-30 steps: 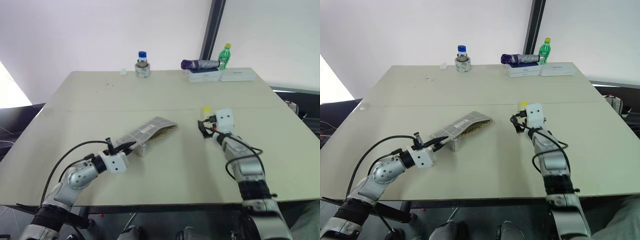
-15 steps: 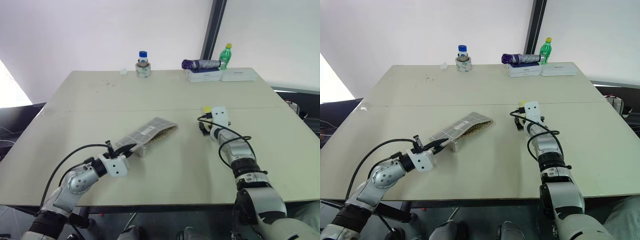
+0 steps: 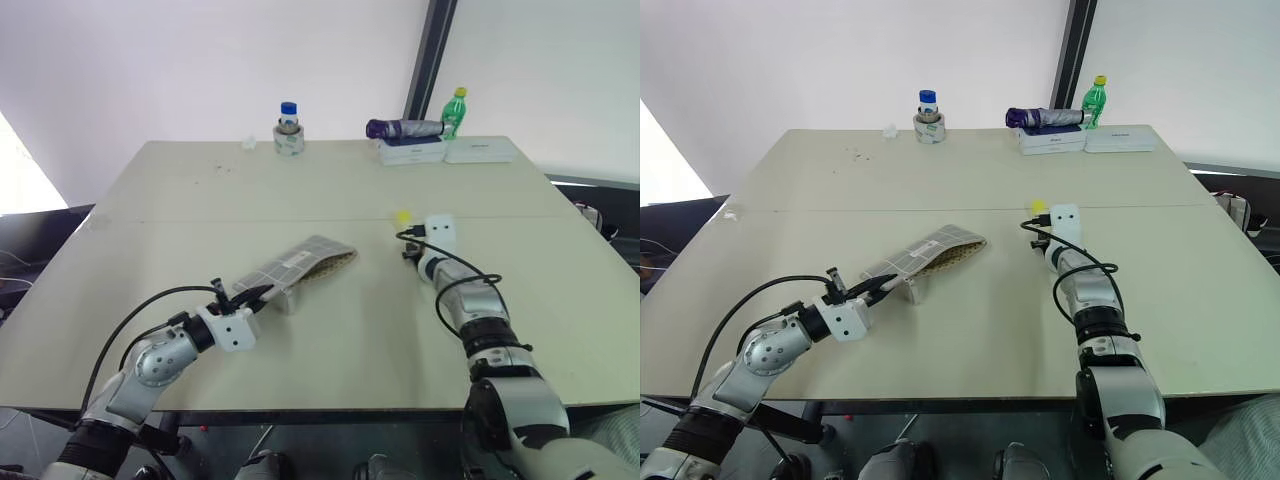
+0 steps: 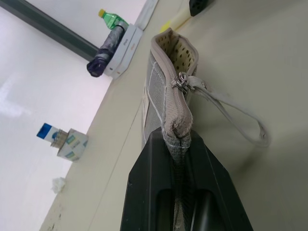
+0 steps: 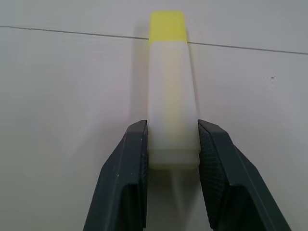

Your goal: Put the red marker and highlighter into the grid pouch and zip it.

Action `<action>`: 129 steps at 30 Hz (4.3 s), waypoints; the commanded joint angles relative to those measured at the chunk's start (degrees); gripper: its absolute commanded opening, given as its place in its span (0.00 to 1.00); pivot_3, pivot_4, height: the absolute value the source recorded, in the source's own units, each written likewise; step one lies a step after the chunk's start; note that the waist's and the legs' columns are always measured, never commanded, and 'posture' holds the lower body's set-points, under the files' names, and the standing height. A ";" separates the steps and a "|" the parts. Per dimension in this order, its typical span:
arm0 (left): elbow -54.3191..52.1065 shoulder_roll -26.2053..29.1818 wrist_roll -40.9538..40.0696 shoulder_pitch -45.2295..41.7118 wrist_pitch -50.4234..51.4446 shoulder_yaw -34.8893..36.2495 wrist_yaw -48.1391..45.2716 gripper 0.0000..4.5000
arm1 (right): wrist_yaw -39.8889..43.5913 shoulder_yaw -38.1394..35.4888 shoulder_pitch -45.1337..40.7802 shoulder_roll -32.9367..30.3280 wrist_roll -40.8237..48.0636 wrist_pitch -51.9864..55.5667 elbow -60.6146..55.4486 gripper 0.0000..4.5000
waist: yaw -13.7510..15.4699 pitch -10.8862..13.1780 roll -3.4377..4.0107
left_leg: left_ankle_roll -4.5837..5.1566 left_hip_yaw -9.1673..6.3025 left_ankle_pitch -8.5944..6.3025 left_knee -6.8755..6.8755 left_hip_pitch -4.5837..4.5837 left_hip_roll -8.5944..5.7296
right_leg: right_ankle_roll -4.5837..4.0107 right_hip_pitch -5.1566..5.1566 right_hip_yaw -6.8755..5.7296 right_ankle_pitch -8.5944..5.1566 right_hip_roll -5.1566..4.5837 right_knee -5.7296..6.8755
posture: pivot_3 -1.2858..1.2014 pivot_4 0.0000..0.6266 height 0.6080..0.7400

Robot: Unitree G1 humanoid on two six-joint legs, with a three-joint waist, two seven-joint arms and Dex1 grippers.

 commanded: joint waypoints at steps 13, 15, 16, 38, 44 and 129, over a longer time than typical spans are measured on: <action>2.66 -0.78 -2.26 -3.94 -1.95 0.28 -0.20 0.00 | 43.97 4.81 21.55 -20.64 19.96 14.49 -40.82 0.19 | 0.06 0.01 0.00 | 0.37 -0.17 -0.23 0.05 0.02 0.00 | -0.02 0.06 -0.05 0.01 0.00 -0.06 | 0.52 0.24 1.00; 2.93 -0.76 -2.58 -4.33 -2.54 0.06 -0.48 0.00 | 43.60 6.07 22.03 -20.18 18.65 13.63 -41.22 0.19 | -0.06 0.00 0.00 | 0.38 -0.17 -0.23 0.05 0.03 0.00 | -0.02 0.06 -0.05 0.01 0.00 -0.06 | 0.52 0.24 1.00; 3.06 -0.69 -2.89 -4.36 -2.84 0.01 -0.75 0.00 | 43.12 6.45 21.88 -19.52 18.49 13.45 -41.33 0.19 | -0.10 0.01 0.00 | 0.38 -0.17 -0.23 0.04 0.03 0.01 | -0.02 0.05 -0.05 0.01 0.00 -0.06 | 0.52 0.24 1.00; -2.31 3.00 -2.05 -3.20 -6.12 -0.74 -6.32 0.00 | 46.01 25.73 4.79 -13.27 -5.49 -20.57 -25.14 0.19 | -0.14 0.01 0.00 | 0.37 -0.09 -0.22 0.06 0.01 0.00 | -0.01 0.00 -0.06 0.01 0.04 -0.04 | 0.52 0.24 1.00; -0.64 4.69 -2.70 -2.91 -7.03 0.60 -6.14 0.00 | 45.04 28.76 1.71 -10.46 -10.87 -33.03 -18.83 0.19 | 0.06 0.01 0.00 | 0.15 -0.03 -0.09 0.08 0.00 0.00 | -0.01 0.01 -0.05 0.00 0.02 -0.04 | 0.52 0.24 1.00; 5.75 3.79 -22.16 -4.22 5.55 3.56 -21.28 1.00 | 41.41 3.46 16.39 -14.55 13.47 -9.29 -17.40 0.99 | -0.18 -0.04 -0.09 | 0.29 -0.15 -0.17 0.05 0.04 0.02 | -0.03 0.06 -0.10 0.02 0.08 -0.02 | 0.52 0.24 1.00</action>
